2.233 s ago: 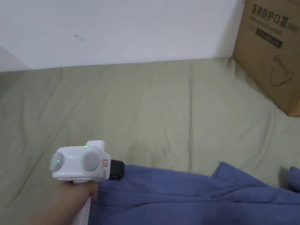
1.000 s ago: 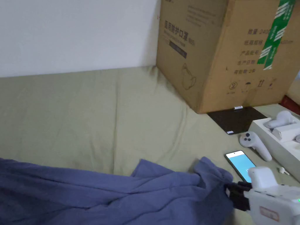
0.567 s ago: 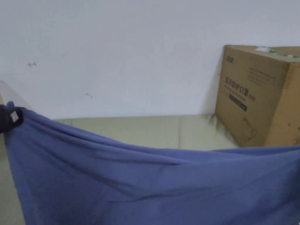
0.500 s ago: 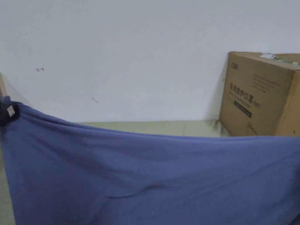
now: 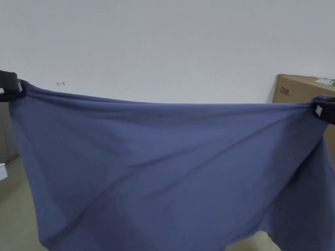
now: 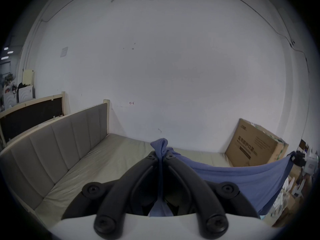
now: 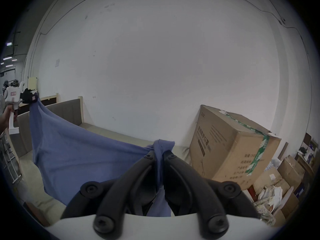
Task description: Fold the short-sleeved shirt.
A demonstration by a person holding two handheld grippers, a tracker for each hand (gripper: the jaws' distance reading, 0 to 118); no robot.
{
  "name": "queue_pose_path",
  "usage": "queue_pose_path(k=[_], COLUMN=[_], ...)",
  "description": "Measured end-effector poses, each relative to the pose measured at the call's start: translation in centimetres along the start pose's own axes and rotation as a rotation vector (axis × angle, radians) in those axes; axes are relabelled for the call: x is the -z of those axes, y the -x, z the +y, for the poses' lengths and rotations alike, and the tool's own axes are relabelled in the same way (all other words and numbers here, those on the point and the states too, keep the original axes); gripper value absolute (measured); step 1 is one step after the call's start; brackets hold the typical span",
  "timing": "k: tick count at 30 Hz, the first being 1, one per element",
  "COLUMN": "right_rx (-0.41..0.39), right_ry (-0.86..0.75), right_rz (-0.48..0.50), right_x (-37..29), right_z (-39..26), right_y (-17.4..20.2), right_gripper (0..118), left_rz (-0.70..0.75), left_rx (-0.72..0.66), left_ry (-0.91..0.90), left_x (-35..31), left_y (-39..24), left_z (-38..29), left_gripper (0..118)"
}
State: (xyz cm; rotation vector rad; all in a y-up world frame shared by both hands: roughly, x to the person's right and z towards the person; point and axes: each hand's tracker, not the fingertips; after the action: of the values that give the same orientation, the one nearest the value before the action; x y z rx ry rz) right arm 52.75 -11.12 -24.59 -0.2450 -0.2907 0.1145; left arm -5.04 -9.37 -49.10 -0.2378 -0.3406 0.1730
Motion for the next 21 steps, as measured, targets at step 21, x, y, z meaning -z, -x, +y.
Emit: queue_pose_path(k=[21], right_rx=[0.036], right_ry=[0.257], right_rz=[0.027], right_x=[7.4], right_z=[-26.4], right_y=[2.1], right_gripper=[7], left_rz=[-0.059], left_rx=[0.139], left_ry=[0.309], left_x=[6.6], left_y=[4.4], left_z=[-24.9], left_gripper=[3])
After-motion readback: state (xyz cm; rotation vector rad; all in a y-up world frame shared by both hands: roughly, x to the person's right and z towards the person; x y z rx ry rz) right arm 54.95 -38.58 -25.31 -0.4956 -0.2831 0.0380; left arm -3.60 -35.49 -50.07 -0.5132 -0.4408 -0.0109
